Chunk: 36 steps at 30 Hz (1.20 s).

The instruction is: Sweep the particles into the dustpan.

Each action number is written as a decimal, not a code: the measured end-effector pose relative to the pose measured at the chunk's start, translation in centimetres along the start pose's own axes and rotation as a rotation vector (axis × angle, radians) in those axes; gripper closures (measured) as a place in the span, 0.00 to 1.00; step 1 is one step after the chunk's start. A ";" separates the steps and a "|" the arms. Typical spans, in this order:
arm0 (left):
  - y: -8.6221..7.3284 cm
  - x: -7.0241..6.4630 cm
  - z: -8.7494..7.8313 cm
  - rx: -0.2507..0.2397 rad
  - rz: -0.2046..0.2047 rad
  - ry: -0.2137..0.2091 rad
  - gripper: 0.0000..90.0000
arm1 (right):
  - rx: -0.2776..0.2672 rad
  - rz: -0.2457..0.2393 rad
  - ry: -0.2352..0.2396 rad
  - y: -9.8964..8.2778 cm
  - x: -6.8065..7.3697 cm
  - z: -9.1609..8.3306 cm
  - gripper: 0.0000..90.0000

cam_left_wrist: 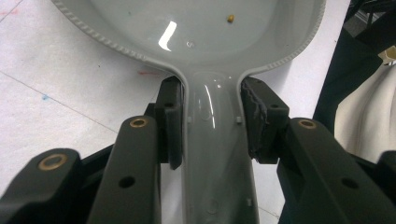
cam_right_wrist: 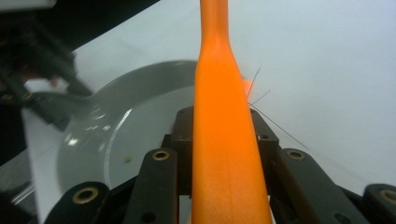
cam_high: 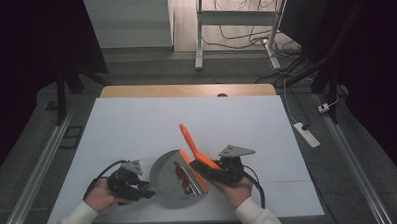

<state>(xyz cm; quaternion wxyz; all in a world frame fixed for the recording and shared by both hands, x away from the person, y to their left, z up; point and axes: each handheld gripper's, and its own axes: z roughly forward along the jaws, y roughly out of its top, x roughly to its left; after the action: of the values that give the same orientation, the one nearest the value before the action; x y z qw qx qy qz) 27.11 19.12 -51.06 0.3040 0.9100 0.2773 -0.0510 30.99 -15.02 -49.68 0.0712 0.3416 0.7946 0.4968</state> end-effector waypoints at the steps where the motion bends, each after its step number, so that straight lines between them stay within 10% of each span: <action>1: 0.0 0.0 0.0 -0.003 0.000 0.003 0.69 | -0.003 0.007 -0.012 0.0 -0.4 -0.2 0.78; 27: -0.1 0.3 -0.5 -0.087 -0.053 0.060 0.69 | 0.009 -0.017 -0.038 0.3 -3.2 -1.5 0.78; 36: -0.3 0.4 -0.9 -0.120 -0.088 0.086 0.69 | 0.035 -0.115 -0.070 0.4 -3.6 -2.7 0.78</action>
<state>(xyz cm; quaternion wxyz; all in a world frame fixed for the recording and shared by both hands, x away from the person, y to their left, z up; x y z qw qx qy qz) 27.18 20.01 -50.64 0.3435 0.8783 0.3325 -0.0084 32.70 -19.08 -48.82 0.1212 0.3137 0.8186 0.4656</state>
